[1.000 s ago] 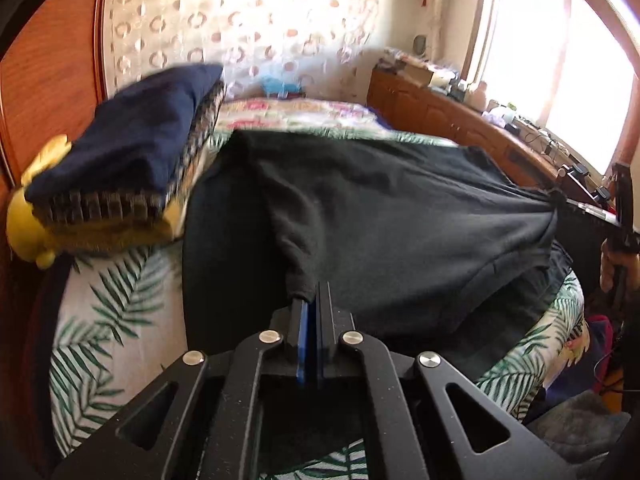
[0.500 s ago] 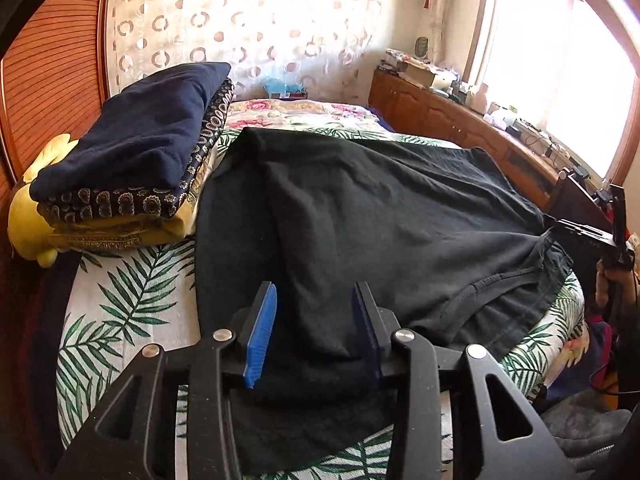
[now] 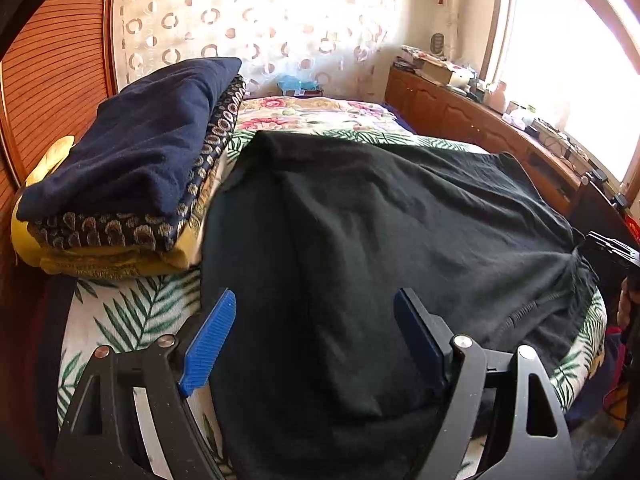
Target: Fold small clothes
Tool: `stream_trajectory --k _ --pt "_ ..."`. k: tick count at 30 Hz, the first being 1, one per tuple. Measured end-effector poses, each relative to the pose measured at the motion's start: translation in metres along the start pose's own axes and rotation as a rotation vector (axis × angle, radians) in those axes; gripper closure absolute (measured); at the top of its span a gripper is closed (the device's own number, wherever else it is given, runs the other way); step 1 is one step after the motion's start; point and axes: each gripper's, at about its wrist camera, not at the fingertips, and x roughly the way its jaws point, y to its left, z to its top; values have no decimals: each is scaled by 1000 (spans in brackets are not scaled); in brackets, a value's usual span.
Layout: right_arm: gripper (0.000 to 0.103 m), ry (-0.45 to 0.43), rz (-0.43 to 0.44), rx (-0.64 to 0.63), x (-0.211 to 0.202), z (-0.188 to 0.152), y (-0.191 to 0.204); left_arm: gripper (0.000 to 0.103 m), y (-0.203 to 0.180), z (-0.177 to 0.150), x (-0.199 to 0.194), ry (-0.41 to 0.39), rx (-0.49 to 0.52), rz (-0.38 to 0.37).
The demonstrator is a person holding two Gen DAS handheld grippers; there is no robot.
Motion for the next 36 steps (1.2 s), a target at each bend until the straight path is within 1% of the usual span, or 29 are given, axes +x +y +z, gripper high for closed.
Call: stream_trajectory --k 2,3,4,5,6,7,9,11,14,15,17,19,20,21,25,27,30,35,36 --pt "52 -18 10 -7 1 7 8 21 2 4 4 2 -2 -1" --pt "50 -23 18 -13 3 10 12 25 4 7 7 5 -2 -7" --pt "50 -25 31 -22 7 12 17 30 5 9 9 8 -1 -11" --pt "50 -21 44 -32 12 13 22 34 5 10 13 17 -2 -14" --pt "50 -11 51 -42 17 13 25 41 7 11 18 31 -6 -18" --pt "50 1 56 -51 24 13 29 45 9 12 21 45 -12 -15" --pt "50 26 75 -64 36 12 36 48 10 10 28 68 -14 -4" --pt "50 56 93 -68 47 10 40 48 10 7 32 85 -11 0" --pt "50 87 88 -91 55 6 45 48 10 3 32 93 -8 12" --pt "50 86 84 -100 55 8 44 48 10 2 32 95 -8 18" --pt "50 86 78 -109 54 8 44 42 13 0 33 101 -15 24" --pt "50 96 74 -112 57 8 43 34 15 -2 33 108 -22 29" --pt "50 98 75 -111 57 8 42 31 16 -3 33 112 -22 35" --pt "50 100 75 -107 57 8 40 25 18 -5 33 114 -21 45" --pt "50 105 76 -101 61 11 42 24 17 -12 29 112 15 56" --pt "50 107 75 -103 63 10 49 19 18 -17 26 121 30 98" --pt "50 111 75 -104 63 11 50 18 28 -21 22 123 -5 92" --pt "50 117 75 -109 65 11 52 18 42 -25 16 124 -33 119" --pt "50 117 75 -109 65 11 52 18 43 -26 15 124 -43 103"
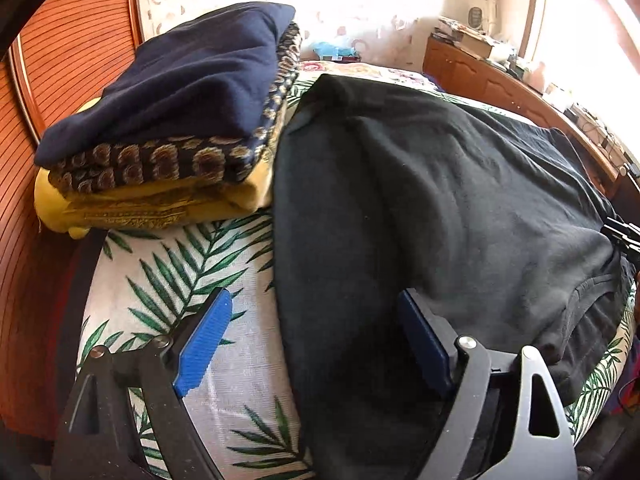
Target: Fold small clothes
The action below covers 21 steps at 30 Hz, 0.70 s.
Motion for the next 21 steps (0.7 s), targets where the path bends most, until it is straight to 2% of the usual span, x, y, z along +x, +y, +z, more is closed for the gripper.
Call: stream_trajectory --k 5,8,12,19,21 --pt "50 -1 2 4 1 0 1 18 -4 3 -3 8 -42 -155" --pt "50 -1 2 4 1 0 1 19 -16 6 -2 11 -36 -183" --pt "50 -1 4 5 1 0 1 30 -20 8 -3 13 -52 -235" --pt "49 -1 3 5 1 0 2 30 -23 10 -2 24 -71 -308" --pt "49 -1 2 5 1 0 2 30 -27 11 0 25 -55 -290"
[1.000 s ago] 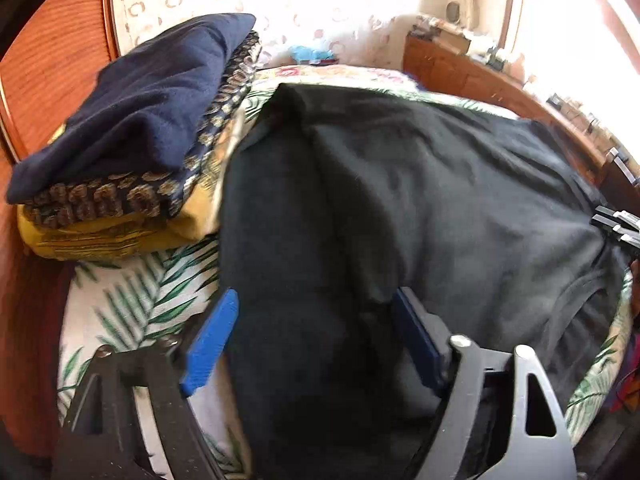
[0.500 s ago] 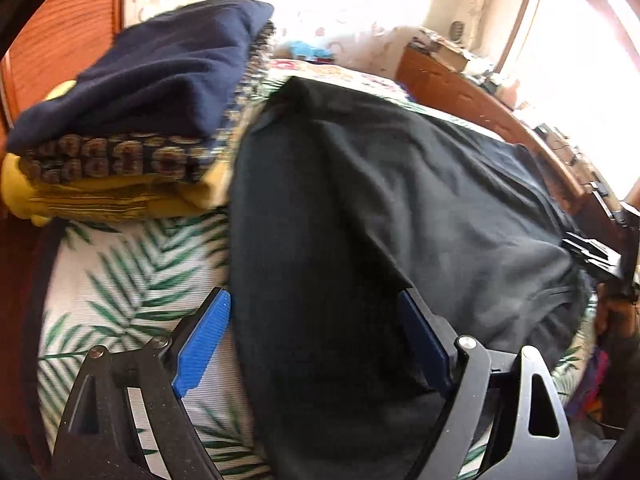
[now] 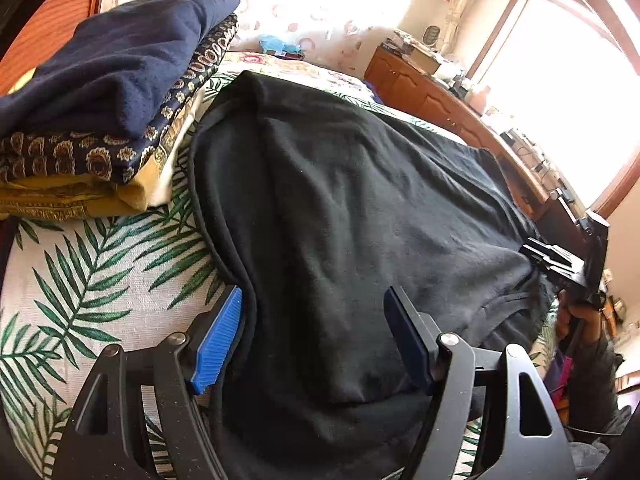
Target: Fold small clothes
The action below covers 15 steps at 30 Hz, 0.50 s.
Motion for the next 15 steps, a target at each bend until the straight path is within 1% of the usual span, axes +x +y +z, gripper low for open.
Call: stream_trajectory --k 2,6,9,13,14,15 --pt "49 0 0 0 0 0 0 30 -5 0 1 2 25 30" --pt "49 0 1 -1 0 0 -1 30 -12 1 6 3 78 113" --pt "49 0 1 -1 0 0 0 30 -12 1 9 2 105 167" --pt "49 1 1 -1 0 0 0 30 -8 0 9 0 114 239" --pt "49 1 1 -1 0 0 0 31 -8 -1 8 -1 118 242" --pt "49 1 2 -1 1 0 0 40 -8 -1 7 -1 126 230"
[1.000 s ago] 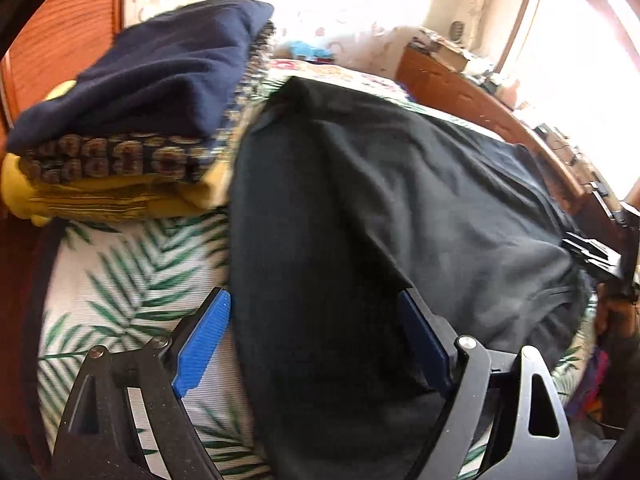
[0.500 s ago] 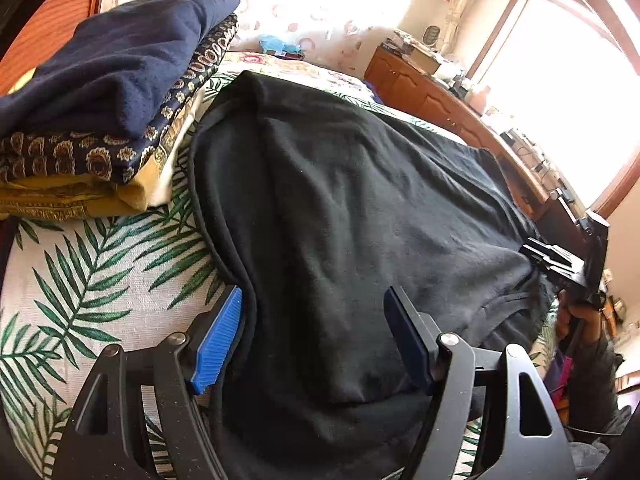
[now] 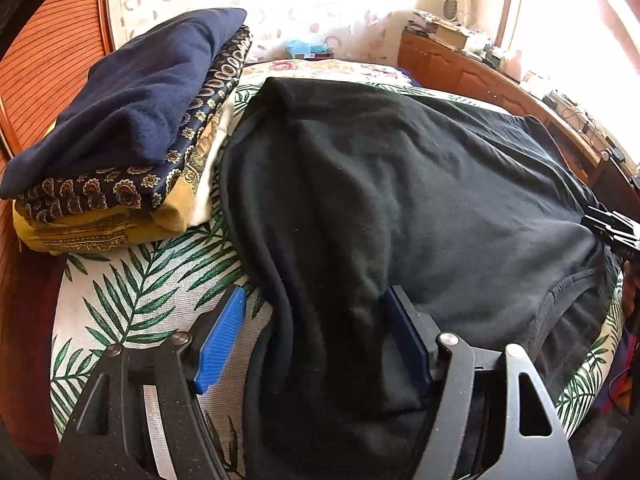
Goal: Fold small clothes
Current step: 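Grasp the folded shirt edge with the left gripper and fold it over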
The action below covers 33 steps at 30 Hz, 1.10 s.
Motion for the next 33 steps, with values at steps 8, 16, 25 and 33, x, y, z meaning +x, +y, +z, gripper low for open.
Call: stream_trajectory --k 8,16,25,33 --pt "49 -1 6 -1 1 -1 0 92 -23 9 -12 -39 57 -146" --pt "49 -52 27 26 -8 -4 -6 93 -73 57 -42 -162 130 -279" --pt "49 -145 18 82 -52 -18 -28 93 -166 107 -43 -197 286 -400" --pt "49 -210 -13 99 -82 -29 -35 92 -233 132 -56 -216 391 -487"
